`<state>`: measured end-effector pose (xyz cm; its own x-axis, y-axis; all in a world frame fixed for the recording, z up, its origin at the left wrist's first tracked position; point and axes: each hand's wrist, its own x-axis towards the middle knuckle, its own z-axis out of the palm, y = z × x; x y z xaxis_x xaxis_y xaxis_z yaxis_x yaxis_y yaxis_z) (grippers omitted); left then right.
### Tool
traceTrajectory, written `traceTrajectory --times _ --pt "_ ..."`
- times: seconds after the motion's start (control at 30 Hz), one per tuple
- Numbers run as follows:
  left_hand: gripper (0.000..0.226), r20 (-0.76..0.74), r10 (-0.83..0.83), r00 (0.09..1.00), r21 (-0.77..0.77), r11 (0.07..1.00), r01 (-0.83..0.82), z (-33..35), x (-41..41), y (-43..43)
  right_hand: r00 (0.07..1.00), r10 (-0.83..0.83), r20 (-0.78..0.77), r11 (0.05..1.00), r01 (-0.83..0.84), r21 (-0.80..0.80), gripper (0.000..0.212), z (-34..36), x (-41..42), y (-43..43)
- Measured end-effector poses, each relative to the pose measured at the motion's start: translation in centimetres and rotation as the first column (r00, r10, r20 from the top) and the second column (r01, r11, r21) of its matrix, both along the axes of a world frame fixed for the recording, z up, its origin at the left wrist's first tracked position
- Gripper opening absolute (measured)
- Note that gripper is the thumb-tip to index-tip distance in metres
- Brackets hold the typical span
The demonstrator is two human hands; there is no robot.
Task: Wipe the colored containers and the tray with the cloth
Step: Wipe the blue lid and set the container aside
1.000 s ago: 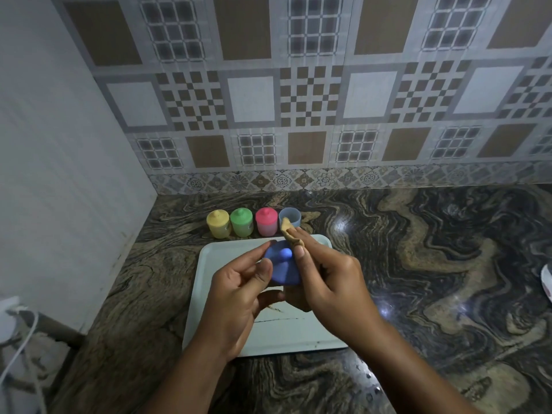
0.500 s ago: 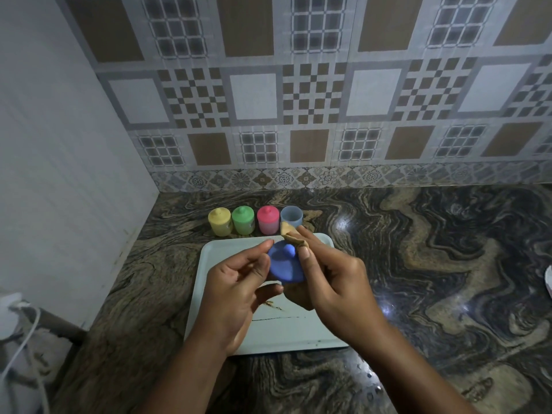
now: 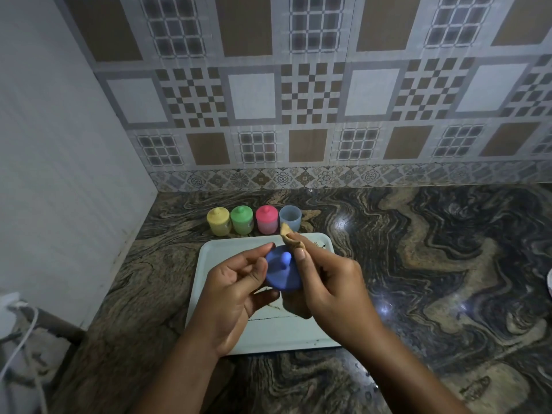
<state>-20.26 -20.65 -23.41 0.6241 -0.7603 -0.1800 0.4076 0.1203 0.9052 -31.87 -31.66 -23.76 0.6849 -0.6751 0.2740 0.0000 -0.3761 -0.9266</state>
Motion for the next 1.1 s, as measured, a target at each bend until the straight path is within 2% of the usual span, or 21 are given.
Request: traceTrajectory --times 0.03,0.1,0.17,0.23,0.3,0.4,0.63,0.67,0.77,0.83,1.1 --pt "0.029 0.050 0.008 0.999 0.031 0.999 -0.010 -0.2 -0.1 -0.1 1.000 -0.004 -0.008 0.999 0.004 0.039 0.028 0.1 0.1 -0.2" --pt "0.031 0.259 0.062 0.964 0.098 0.991 -0.091 -0.5 -0.4 -0.2 1.000 0.000 -0.009 0.996 0.001 0.093 0.027 0.1 0.3 -0.3" --pt "0.039 0.465 0.087 0.881 0.117 0.980 -0.159 -1.0 -0.5 -0.2 1.000 0.014 0.017 0.984 -0.017 0.175 0.030 0.1 0.4 -0.2" --pt "0.043 0.610 0.080 0.789 0.114 0.976 -0.187 -1.4 -0.4 -0.1 0.998 0.020 0.051 0.965 -0.033 0.259 0.032 0.1 0.5 -0.2" --pt "0.039 0.718 0.047 0.695 0.116 0.976 -0.186 -1.9 -0.3 0.1 0.998 0.018 0.063 0.951 -0.036 0.307 0.033 -0.1 0.6 -0.4" --pt "0.026 0.738 0.020 0.675 0.114 0.981 -0.155 -1.8 -0.7 0.2 0.997 0.006 0.073 0.944 -0.030 0.328 0.033 -0.7 0.6 -0.9" --pt "0.034 0.668 0.120 0.734 0.098 0.964 -0.246 -1.5 -1.4 -0.2 0.993 0.014 0.118 0.934 -0.055 0.353 0.032 -0.7 0.6 -0.9" --pt "0.032 0.683 0.131 0.719 0.098 0.958 -0.268 -1.5 -1.4 -0.2 0.992 0.022 0.122 0.934 -0.064 0.351 0.032 -0.6 0.6 -0.8" --pt "0.021 0.806 0.108 0.581 0.106 0.941 -0.323 -1.1 -1.2 -0.3 0.992 0.039 0.120 0.943 -0.076 0.325 0.032 -0.6 0.5 -0.6" --pt "0.017 0.841 0.111 0.529 0.100 0.930 -0.353 -1.0 -1.0 -0.4 0.993 0.019 0.115 0.955 -0.052 0.293 0.031 -0.8 0.5 -0.7" --pt "0.012 0.863 0.132 0.488 0.097 0.904 -0.417 -3.3 1.4 -3.0 0.993 -0.114 -0.027 0.991 0.116 0.072 0.045 -4.9 1.1 -3.1"
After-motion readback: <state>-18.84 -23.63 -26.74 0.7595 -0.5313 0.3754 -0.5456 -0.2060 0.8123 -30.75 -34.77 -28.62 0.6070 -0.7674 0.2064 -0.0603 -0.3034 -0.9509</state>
